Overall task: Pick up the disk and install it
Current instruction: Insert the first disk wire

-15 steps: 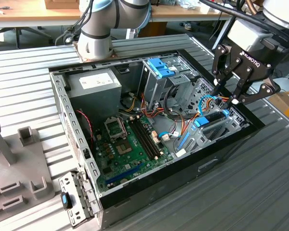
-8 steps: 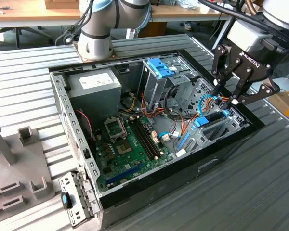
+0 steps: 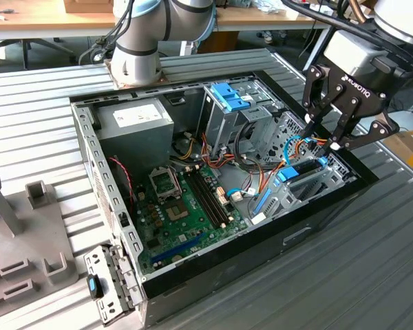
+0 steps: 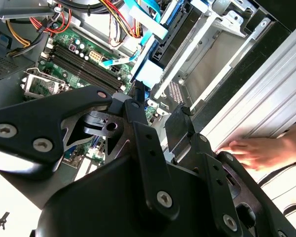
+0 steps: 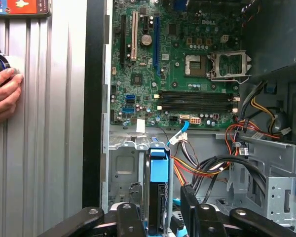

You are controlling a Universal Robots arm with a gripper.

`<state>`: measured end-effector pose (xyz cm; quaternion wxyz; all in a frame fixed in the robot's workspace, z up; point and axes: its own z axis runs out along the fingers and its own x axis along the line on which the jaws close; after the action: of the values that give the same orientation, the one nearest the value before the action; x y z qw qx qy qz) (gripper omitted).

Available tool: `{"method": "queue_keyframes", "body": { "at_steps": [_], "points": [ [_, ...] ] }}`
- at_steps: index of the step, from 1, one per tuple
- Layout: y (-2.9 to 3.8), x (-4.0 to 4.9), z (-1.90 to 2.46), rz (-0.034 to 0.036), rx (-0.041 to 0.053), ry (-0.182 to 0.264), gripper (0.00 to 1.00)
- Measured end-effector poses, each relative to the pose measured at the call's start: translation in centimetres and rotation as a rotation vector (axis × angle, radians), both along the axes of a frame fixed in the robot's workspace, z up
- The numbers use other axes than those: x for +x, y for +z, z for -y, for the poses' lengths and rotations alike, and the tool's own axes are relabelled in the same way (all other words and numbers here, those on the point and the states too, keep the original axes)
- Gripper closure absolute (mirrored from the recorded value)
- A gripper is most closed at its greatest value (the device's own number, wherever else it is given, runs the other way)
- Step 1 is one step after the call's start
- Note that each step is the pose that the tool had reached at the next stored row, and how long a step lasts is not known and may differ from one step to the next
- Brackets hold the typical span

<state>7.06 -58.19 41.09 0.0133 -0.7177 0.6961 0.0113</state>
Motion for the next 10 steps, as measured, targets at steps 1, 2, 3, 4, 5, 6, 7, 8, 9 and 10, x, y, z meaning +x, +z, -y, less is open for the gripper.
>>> {"method": "queue_keyframes", "body": {
  "at_steps": [1, 2, 3, 4, 5, 6, 7, 8, 9, 10],
  "points": [
    [0.0, 0.0, 0.0, 0.0, -0.0001, 0.0, 0.56],
    [-0.01, 0.0, 0.0, 0.0, 0.0, 0.0, 0.56],
    [-0.01, 0.0, 0.0, 0.0, 0.0, 0.0, 0.56],
    [-0.01, 0.0, 0.0, 0.0, 0.0, 0.0, 0.56],
    [-0.01, 0.05, 0.0, 0.0, 0.0, 0.002, 0.56],
    [-0.02, 0.16, -0.01, 0.0, 0.0001, 0.006, 0.56],
    [-0.01, 0.24, -0.01, 0.0001, 0.0, 0.01, 0.56],
    [-0.01, 0.32, -0.02, 0.0001, 0.0, 0.013, 0.56],
    [-0.01, 0.46, -0.04, 0.0, 0.0, 0.018, 0.56],
    [-0.01, 0.58, -0.05, 0.0, 0.0, 0.023, 0.56]
  ]
}}
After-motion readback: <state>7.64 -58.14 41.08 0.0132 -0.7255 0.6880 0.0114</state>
